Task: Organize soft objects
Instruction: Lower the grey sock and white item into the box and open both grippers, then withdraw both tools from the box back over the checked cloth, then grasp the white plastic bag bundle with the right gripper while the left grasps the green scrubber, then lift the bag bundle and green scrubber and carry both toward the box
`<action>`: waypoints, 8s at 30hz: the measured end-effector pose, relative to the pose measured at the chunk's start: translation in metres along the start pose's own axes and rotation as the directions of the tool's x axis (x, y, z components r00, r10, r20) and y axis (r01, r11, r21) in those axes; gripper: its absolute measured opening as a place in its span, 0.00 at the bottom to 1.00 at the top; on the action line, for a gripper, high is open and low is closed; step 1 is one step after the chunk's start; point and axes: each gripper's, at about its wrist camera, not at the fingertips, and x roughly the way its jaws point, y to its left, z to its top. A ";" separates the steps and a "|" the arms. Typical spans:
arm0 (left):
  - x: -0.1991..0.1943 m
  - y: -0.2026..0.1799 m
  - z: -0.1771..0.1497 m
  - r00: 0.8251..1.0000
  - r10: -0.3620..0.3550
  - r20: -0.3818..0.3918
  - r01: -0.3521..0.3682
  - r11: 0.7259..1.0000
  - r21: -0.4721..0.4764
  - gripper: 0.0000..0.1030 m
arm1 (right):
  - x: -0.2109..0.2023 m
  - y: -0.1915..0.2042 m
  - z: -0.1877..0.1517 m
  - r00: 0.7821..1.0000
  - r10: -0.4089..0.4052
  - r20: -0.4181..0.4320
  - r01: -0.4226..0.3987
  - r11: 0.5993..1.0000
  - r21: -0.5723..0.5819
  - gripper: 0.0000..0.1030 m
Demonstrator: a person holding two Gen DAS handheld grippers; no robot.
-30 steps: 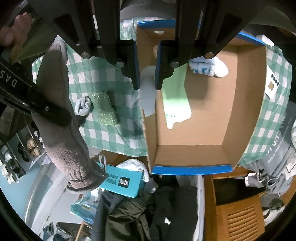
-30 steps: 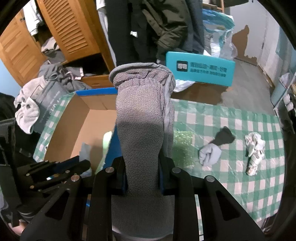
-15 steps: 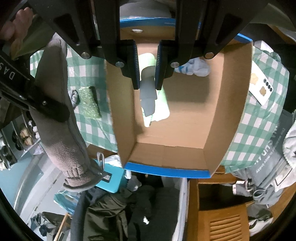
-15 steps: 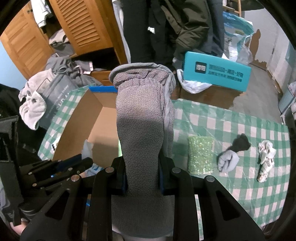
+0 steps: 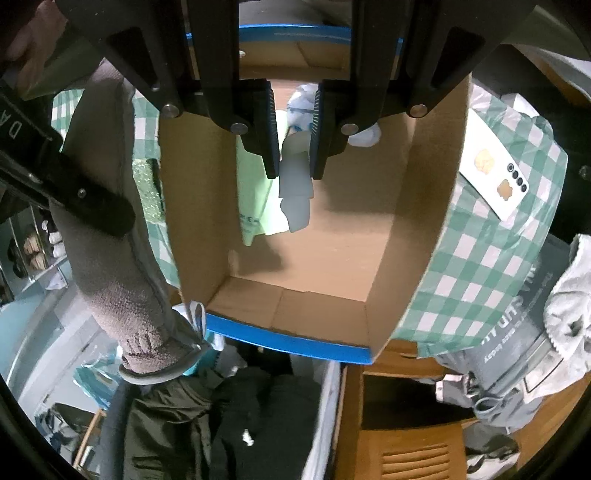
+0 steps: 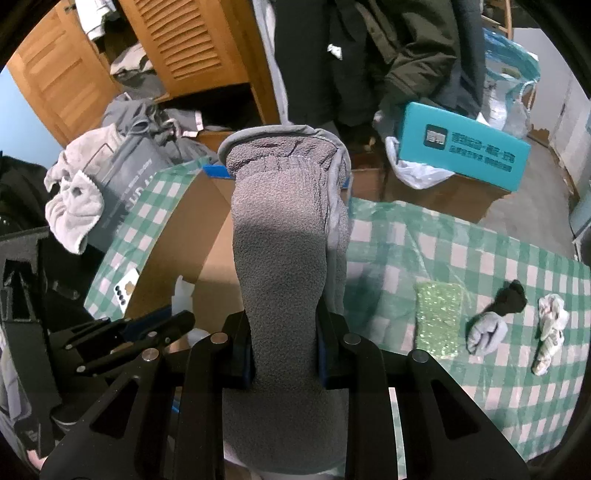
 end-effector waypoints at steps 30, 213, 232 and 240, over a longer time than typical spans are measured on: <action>0.008 0.011 -0.002 0.999 0.052 -0.013 -0.052 0.998 -0.024 0.25 | 0.029 0.027 0.003 0.999 -0.018 -0.041 0.016 0.999 -0.052 0.58; 0.133 -0.249 -0.027 0.977 -0.003 -0.212 0.066 0.955 0.290 0.12 | -0.051 -0.276 -0.114 0.966 -0.231 -0.114 0.256 0.912 0.320 0.42; 0.067 -0.236 -0.033 0.996 0.008 -0.084 0.022 0.935 0.353 0.12 | -0.067 -0.232 -0.098 0.977 -0.207 -0.060 0.215 0.949 0.228 0.42; 0.040 -0.229 -0.031 0.999 0.003 -0.036 0.010 0.932 0.362 0.12 | -0.073 -0.215 -0.088 0.980 -0.196 -0.036 0.199 0.960 0.198 0.42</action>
